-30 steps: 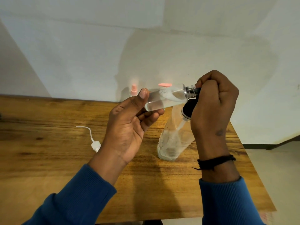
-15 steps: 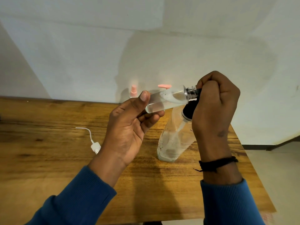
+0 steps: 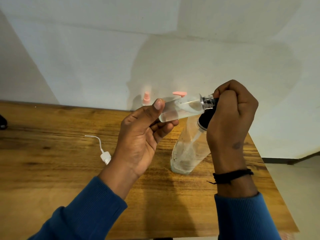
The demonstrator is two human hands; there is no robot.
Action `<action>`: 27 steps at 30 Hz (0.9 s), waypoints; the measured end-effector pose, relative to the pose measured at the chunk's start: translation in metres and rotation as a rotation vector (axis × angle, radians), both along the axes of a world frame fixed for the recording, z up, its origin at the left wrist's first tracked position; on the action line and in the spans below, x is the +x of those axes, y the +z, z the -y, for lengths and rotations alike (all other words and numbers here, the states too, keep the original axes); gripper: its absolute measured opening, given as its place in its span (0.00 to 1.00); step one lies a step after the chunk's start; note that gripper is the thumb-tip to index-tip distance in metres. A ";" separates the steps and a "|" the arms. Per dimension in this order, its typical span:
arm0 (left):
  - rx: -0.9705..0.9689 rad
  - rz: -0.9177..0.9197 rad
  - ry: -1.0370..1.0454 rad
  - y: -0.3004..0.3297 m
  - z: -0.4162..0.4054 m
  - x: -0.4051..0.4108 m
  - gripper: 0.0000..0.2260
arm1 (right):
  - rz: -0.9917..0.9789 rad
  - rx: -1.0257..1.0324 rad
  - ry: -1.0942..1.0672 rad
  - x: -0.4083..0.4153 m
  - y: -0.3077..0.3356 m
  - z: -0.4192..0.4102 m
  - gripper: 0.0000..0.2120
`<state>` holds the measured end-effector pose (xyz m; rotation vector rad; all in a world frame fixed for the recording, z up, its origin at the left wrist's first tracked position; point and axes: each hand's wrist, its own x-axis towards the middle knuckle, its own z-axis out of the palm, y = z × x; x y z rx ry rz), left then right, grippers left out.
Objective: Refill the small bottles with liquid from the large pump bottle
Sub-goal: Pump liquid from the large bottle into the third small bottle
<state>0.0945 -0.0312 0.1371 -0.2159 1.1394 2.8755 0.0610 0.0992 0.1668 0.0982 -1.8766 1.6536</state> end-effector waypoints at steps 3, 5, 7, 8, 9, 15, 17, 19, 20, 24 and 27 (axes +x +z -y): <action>0.001 0.002 -0.005 0.001 -0.001 0.001 0.12 | 0.004 0.030 -0.013 0.000 0.000 -0.004 0.12; 0.004 -0.003 -0.008 0.002 -0.001 0.000 0.12 | -0.010 0.057 -0.024 0.000 0.001 -0.004 0.12; 0.004 0.000 -0.002 0.001 -0.001 0.000 0.12 | -0.012 0.036 -0.009 0.001 0.001 -0.002 0.13; 0.007 0.000 -0.001 0.001 0.000 0.000 0.12 | -0.011 0.015 0.003 0.001 0.000 -0.001 0.13; 0.009 0.001 -0.002 0.001 0.000 0.001 0.12 | -0.010 0.007 0.009 0.001 0.000 0.000 0.13; 0.006 0.000 -0.006 0.003 0.000 0.001 0.12 | -0.004 0.051 -0.021 0.000 0.002 -0.004 0.12; 0.002 0.003 0.001 0.002 0.000 0.000 0.12 | 0.003 0.016 0.000 0.001 0.001 -0.001 0.13; 0.002 0.006 0.003 0.001 -0.002 0.000 0.13 | 0.008 0.000 0.010 0.001 0.000 -0.002 0.13; 0.003 0.007 0.001 0.001 -0.002 0.000 0.13 | 0.012 0.003 0.008 0.001 -0.001 -0.003 0.13; 0.003 0.001 -0.005 0.000 -0.003 0.001 0.13 | 0.011 0.045 -0.016 0.001 0.002 -0.007 0.13; -0.001 0.002 0.001 -0.001 -0.003 0.000 0.13 | 0.014 0.002 0.004 0.001 0.000 -0.004 0.13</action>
